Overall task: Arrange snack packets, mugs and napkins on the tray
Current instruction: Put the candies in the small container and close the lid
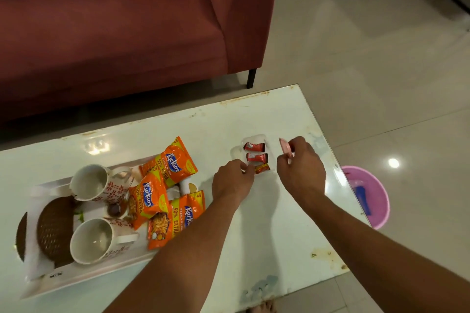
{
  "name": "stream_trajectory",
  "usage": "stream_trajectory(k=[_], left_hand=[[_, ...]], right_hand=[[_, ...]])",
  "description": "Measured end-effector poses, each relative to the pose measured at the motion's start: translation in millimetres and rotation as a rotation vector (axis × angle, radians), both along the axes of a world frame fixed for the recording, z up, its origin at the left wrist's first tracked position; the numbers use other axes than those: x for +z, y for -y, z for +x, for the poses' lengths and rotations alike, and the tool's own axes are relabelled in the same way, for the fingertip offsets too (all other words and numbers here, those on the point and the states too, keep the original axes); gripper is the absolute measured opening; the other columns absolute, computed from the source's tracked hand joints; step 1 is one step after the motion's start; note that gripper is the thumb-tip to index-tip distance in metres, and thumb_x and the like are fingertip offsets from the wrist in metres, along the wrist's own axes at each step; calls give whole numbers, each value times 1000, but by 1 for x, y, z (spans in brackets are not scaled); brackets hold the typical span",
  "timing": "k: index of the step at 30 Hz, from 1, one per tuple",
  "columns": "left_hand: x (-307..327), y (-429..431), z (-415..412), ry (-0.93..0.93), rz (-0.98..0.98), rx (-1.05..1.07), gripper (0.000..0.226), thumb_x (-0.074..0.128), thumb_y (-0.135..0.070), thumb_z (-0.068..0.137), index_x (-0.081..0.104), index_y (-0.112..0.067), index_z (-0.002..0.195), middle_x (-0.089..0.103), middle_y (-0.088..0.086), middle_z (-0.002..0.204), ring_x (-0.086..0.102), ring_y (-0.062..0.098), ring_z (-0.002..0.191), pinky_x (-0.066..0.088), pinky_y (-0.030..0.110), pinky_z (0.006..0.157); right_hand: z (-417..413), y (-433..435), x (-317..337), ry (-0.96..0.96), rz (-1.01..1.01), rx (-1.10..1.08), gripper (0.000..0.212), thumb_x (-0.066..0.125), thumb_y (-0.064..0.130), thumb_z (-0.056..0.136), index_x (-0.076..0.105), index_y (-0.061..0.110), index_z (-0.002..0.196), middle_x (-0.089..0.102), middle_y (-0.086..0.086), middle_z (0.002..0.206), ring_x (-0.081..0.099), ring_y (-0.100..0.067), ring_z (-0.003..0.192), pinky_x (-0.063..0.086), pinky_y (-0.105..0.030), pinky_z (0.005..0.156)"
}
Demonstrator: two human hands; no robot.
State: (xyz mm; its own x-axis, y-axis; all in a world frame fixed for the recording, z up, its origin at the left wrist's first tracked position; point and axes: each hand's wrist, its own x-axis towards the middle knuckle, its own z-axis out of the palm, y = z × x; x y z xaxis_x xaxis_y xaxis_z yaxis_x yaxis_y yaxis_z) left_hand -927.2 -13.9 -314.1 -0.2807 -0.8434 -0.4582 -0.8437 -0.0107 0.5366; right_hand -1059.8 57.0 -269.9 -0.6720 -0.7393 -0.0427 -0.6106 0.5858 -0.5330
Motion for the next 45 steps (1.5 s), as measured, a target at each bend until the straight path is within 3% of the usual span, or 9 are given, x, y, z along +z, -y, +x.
stream_trajectory(k=[2, 5, 7, 10, 16, 22, 27, 37, 45], left_hand=[[0, -3, 0, -13, -28, 15, 54, 35, -59, 103, 72, -20, 112, 78, 0, 102, 71, 21, 98, 53, 32, 82], [1, -2, 1, -58, -20, 89, 60, 25, -63, 102, 66, -21, 118, 77, 1, 110, 69, 24, 107, 51, 37, 91], [1, 2, 2, -104, 3, 158, 61, 24, -63, 102, 63, -21, 122, 75, 3, 114, 67, 26, 110, 51, 40, 95], [2, 10, 0, -278, 103, 310, 60, 23, -62, 103, 61, -21, 126, 72, 5, 119, 68, 29, 108, 53, 46, 99], [11, 19, -10, -488, 235, 379, 59, 21, -65, 102, 61, -32, 131, 68, 0, 127, 67, 26, 111, 56, 50, 99], [1, 30, -7, -478, 250, 386, 43, 38, -55, 104, 62, -31, 129, 67, -3, 124, 64, 20, 104, 59, 28, 65], [-7, 36, -5, -415, 180, 322, 34, 53, -42, 102, 64, -32, 132, 69, -2, 127, 66, 22, 107, 60, 47, 92], [1, 44, -7, -324, 86, 230, 33, 58, -36, 101, 68, -26, 131, 73, 2, 124, 69, 25, 108, 58, 45, 96], [3, 48, -11, -217, 28, 210, 32, 64, -37, 98, 71, -26, 127, 73, 0, 126, 68, 23, 112, 53, 38, 100]], right_hand=[[2, 20, 4, -14, 33, 31, 17, 60, 25, 91, 46, 16, 97, 58, -2, 81, 55, -23, 69, 35, -27, 53], [8, 43, 3, 8, 52, 53, 19, 54, 26, 94, 37, 18, 96, 54, 0, 71, 55, -20, 61, 28, -25, 47], [15, 52, -1, 21, 72, 81, 22, 54, 28, 93, 39, 16, 102, 58, -3, 82, 58, -25, 74, 34, -28, 52], [23, 57, -9, -27, 151, 103, 47, 56, 43, 90, 42, 10, 120, 56, -13, 111, 52, -32, 101, 48, -39, 74], [28, 67, -29, -224, 227, 78, 66, 51, 63, 83, 43, 12, 123, 54, -16, 117, 51, -35, 107, 45, -46, 86], [36, 68, -45, -215, 224, 16, 77, 49, 74, 79, 43, 10, 121, 50, -13, 114, 52, -32, 103, 47, -43, 83], [42, 59, -49, -252, 221, 46, 72, 46, 67, 83, 42, 9, 125, 50, -14, 111, 53, -32, 98, 49, -43, 76], [42, 39, -57, -279, 211, 157, 77, 45, 62, 92, 37, 6, 143, 49, -18, 127, 54, -34, 104, 51, -44, 79], [45, 36, -67, -336, 314, 192, 80, 18, 63, 97, 26, 6, 153, 37, -21, 148, 49, -38, 119, 45, -46, 90]])
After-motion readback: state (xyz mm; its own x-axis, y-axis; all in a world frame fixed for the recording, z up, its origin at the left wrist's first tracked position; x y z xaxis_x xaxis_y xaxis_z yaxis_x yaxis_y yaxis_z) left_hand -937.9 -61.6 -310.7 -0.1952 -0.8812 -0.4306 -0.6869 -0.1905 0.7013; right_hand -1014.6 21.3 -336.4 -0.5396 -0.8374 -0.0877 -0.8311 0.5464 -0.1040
